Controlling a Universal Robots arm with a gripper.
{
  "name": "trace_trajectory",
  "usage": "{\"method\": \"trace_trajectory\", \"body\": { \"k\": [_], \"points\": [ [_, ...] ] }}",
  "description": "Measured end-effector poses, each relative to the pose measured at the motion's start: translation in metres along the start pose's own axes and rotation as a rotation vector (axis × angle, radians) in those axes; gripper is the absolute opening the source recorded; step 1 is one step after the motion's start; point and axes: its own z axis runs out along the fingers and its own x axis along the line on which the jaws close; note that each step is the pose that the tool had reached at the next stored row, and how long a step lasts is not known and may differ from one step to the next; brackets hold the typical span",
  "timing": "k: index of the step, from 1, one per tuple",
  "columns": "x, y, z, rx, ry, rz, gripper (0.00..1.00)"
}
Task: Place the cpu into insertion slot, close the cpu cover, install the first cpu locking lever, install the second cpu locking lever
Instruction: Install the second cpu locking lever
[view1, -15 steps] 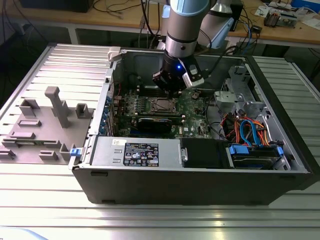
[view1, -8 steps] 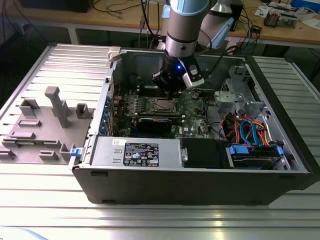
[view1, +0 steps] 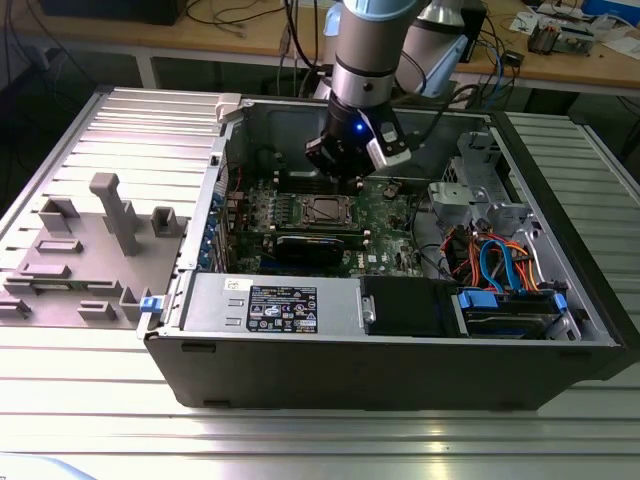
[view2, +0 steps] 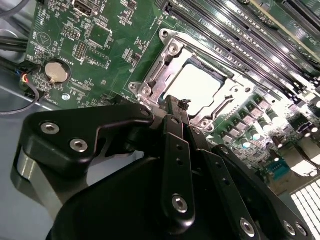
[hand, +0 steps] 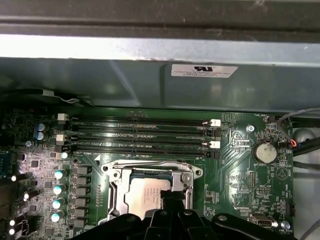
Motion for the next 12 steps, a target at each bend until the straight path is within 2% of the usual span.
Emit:
{"method": "trace_trajectory", "body": {
  "k": [3, 7, 12],
  "points": [
    [0.0001, 0.0004, -0.0050, 0.0006, 0.0000, 0.000, 0.11],
    [0.0002, -0.0008, -0.0051, 0.0007, 0.0001, 0.000, 0.11],
    [0.0004, -0.0057, -0.0054, 0.0006, 0.0000, 0.000, 0.11]
  ]
}}
